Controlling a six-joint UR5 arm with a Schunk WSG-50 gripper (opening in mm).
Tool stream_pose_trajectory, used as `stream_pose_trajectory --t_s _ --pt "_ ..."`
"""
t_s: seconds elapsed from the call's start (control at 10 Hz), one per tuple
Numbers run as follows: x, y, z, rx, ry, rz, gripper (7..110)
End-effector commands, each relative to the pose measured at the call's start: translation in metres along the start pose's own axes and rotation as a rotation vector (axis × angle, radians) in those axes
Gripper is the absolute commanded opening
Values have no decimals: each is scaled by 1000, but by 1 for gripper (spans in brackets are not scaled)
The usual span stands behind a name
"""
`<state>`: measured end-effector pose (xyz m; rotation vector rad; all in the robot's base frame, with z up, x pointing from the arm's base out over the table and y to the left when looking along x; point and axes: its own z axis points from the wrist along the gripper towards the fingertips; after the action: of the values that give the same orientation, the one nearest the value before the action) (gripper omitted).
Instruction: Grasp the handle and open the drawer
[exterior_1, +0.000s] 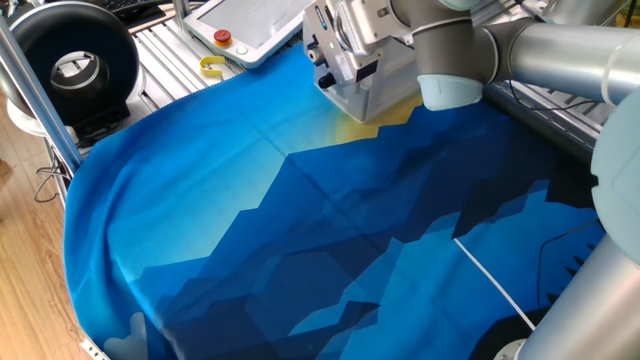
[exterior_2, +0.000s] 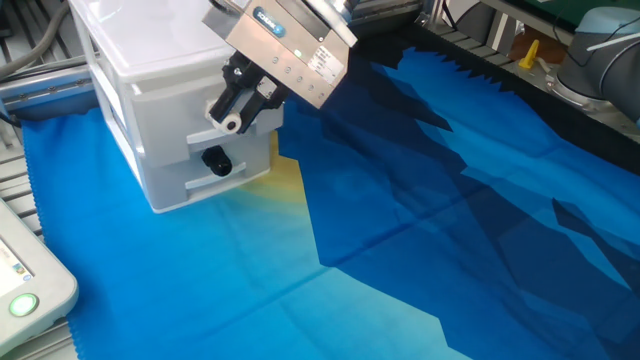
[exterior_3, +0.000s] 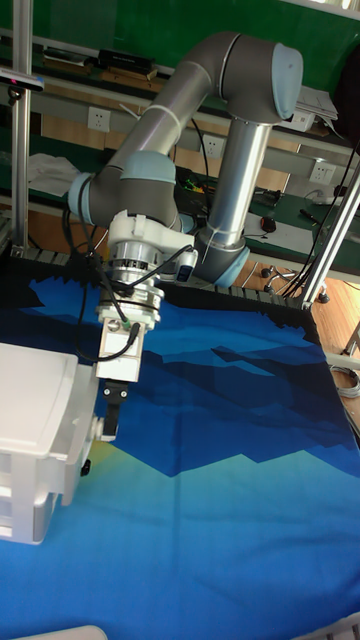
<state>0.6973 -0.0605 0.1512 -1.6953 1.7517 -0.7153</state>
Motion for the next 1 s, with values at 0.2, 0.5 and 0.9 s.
stream_pose_trajectory --t_s 0.2,0.5,0.9 --pt "-15 -6 -4 2 -5 22 7" --pt "-18 -6 -4 3 -5 27 7" --pt "-23 0 -6 13 2 33 7"
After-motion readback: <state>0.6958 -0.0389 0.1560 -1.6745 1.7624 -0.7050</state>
